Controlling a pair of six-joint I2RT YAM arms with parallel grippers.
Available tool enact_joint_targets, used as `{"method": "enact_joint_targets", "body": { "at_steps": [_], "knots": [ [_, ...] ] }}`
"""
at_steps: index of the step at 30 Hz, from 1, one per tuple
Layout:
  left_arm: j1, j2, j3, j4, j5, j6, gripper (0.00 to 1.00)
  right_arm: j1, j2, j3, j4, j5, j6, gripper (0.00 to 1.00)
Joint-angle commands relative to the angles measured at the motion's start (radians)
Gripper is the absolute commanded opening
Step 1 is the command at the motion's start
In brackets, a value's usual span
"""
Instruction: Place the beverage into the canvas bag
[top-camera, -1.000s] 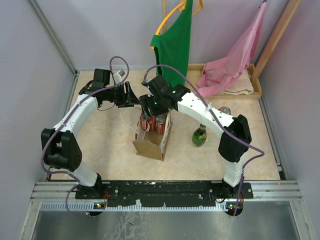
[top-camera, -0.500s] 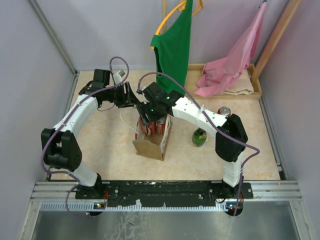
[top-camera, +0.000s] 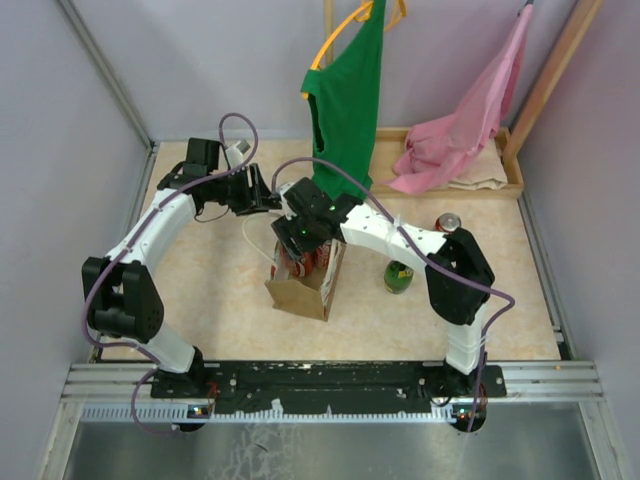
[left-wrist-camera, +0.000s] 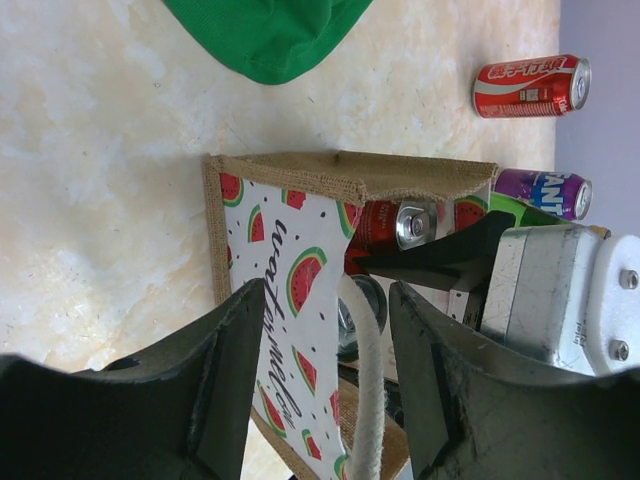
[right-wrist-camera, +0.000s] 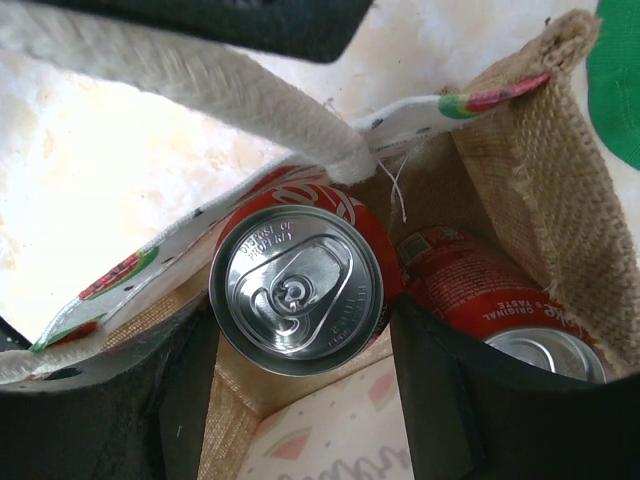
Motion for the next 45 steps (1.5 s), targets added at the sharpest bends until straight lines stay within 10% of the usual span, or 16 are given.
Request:
{"method": "enact_joint_targets", "body": {
  "at_steps": [1, 32, 45],
  "knots": [
    [0.007, 0.006, 0.008, 0.014, 0.024, 0.0, 0.59, 0.0, -0.042, 0.031, 0.117, 0.014, -0.041, 0.0],
    [0.006, 0.033, 0.028, 0.005, 0.052, 0.016, 0.58, -0.008, -0.014, -0.011, 0.17, 0.008, -0.193, 0.09],
    [0.007, 0.032, 0.026, -0.003, 0.055, 0.024, 0.58, -0.01, -0.026, -0.006, 0.156, 0.03, -0.194, 0.61]
  ]
}}
